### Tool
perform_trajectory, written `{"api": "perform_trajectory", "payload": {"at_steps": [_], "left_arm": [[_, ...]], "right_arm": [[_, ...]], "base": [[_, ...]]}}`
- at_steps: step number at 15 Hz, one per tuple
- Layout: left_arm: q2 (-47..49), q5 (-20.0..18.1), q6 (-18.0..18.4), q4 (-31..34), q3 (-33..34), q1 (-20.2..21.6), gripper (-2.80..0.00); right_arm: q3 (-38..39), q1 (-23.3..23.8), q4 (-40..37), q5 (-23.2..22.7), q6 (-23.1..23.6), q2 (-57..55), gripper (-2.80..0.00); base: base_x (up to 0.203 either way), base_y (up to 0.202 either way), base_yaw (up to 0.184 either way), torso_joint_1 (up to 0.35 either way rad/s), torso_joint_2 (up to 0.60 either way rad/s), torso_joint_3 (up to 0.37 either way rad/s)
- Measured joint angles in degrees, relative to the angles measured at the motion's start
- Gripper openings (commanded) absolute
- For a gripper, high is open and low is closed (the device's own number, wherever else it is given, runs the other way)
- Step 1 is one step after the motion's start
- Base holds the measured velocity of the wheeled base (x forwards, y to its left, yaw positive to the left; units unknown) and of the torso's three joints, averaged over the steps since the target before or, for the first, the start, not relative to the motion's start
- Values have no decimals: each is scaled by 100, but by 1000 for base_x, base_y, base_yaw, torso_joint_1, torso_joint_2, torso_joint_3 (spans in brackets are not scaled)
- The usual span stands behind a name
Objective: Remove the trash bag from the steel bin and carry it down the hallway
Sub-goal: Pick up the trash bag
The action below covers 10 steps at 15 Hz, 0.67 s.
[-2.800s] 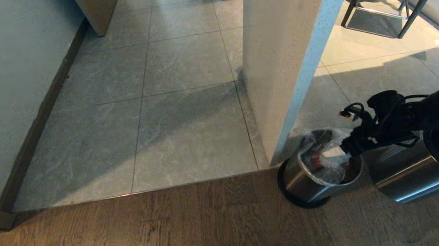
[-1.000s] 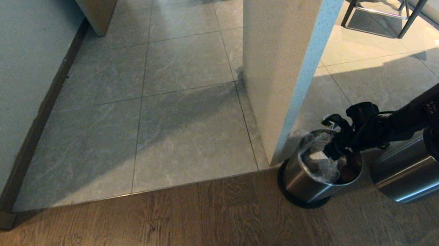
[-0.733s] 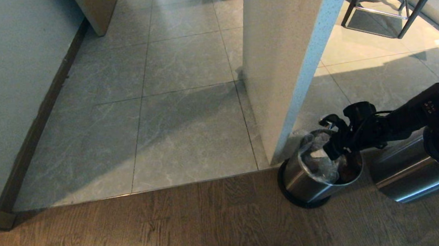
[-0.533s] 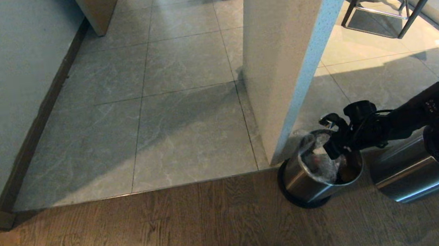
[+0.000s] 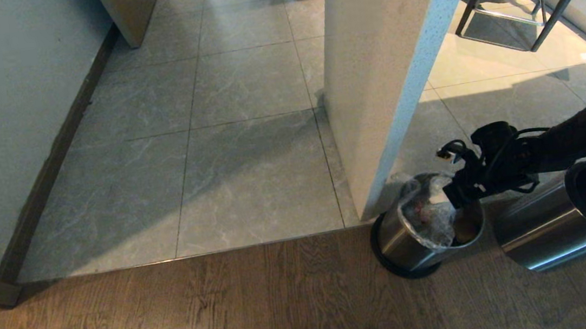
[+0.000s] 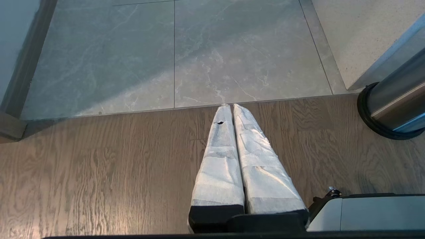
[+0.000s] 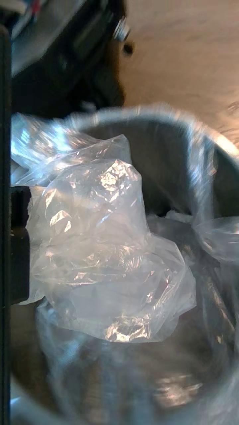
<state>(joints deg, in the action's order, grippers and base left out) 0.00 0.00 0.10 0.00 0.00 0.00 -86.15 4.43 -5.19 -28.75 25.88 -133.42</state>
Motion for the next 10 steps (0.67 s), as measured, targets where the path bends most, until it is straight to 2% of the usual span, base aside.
{"api": "perform_trajectory", "payload": {"at_steps": [5, 10], "left_arm": [[0, 0, 0, 0, 0, 0, -280], [0, 0, -2, 0, 0, 0, -280]], "right_arm": [[228, 87, -17, -129, -860, 790, -280], [698, 158, -15, -236, -1320, 1746, -280]], "base": [[0, 0, 0, 0, 0, 0], [0, 0, 0, 0, 0, 0]]}}
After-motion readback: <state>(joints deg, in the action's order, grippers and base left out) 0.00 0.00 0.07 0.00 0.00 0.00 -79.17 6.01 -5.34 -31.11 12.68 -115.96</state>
